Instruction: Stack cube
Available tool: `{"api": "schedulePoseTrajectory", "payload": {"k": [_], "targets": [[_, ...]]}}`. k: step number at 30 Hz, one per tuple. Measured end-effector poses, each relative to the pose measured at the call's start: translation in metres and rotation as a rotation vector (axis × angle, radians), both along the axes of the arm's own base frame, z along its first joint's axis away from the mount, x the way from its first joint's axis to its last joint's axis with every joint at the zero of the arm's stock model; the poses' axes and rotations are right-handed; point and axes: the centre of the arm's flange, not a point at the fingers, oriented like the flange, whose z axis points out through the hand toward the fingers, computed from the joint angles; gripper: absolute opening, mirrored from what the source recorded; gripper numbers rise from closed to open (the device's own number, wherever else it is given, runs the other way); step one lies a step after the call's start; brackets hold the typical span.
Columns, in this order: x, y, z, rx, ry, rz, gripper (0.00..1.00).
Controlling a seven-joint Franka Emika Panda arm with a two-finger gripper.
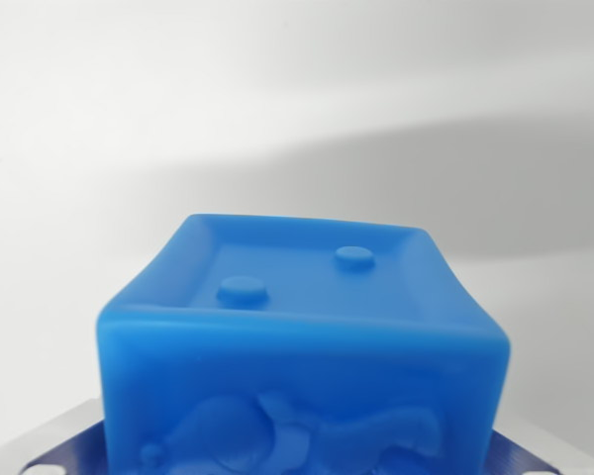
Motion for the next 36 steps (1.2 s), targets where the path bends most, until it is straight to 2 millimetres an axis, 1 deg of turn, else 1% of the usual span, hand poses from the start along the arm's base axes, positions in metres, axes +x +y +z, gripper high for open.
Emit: {"api": "schedulePoseTrajectory", "payload": {"k": [36], "targets": [[-0.006, -0.073, 0.015, 0.001, 0.001, -0.033, 0.0]]}}
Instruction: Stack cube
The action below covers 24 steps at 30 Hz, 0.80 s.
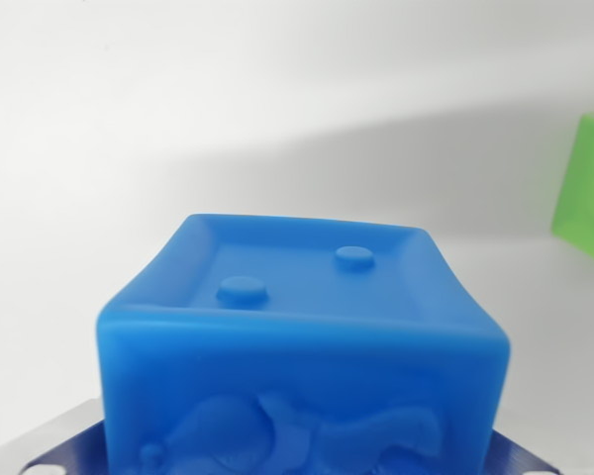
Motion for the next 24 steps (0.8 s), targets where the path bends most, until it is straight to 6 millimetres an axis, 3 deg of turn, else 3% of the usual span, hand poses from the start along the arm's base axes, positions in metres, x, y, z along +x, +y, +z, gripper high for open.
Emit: {"api": "schedulePoseTrajectory", "payload": {"k": [24], "targets": [[-0.003, -0.046, 0.01, 0.002, 0.0, -0.02, 0.0]]}}
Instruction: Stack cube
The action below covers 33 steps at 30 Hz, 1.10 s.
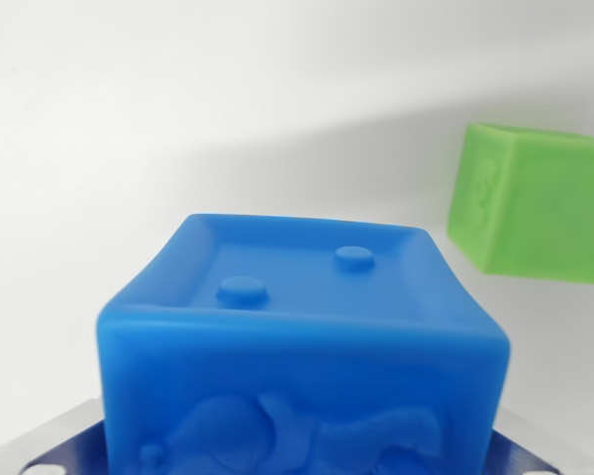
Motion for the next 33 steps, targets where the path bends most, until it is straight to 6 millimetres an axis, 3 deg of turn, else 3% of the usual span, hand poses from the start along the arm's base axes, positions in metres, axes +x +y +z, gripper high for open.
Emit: {"api": "schedulePoseTrajectory", "payload": {"k": [33], "targets": [[-0.004, -0.06, 0.015, -0.001, -0.002, -0.024, 0.0]]}}
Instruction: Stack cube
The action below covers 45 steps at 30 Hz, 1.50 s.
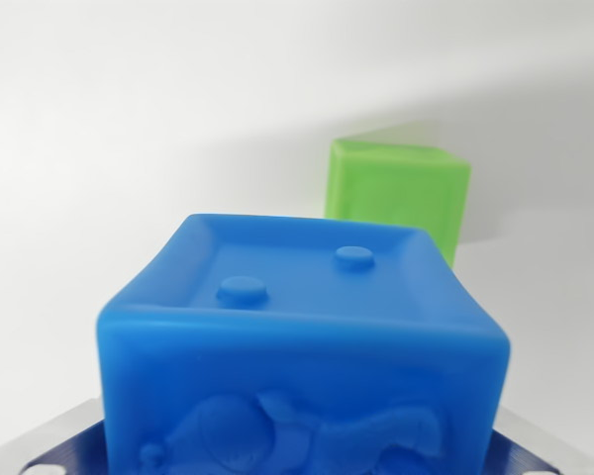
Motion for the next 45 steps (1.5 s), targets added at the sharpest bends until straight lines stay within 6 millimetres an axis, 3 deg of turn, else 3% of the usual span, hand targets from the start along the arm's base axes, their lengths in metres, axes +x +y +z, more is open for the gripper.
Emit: {"api": "schedulePoseTrajectory", "payload": {"k": [22, 45], "targets": [[-0.003, -0.038, 0.007, -0.002, 0.001, -0.013, 0.0], [-0.003, -0.038, -0.059, 0.002, 0.011, -0.013, 0.0]]}}
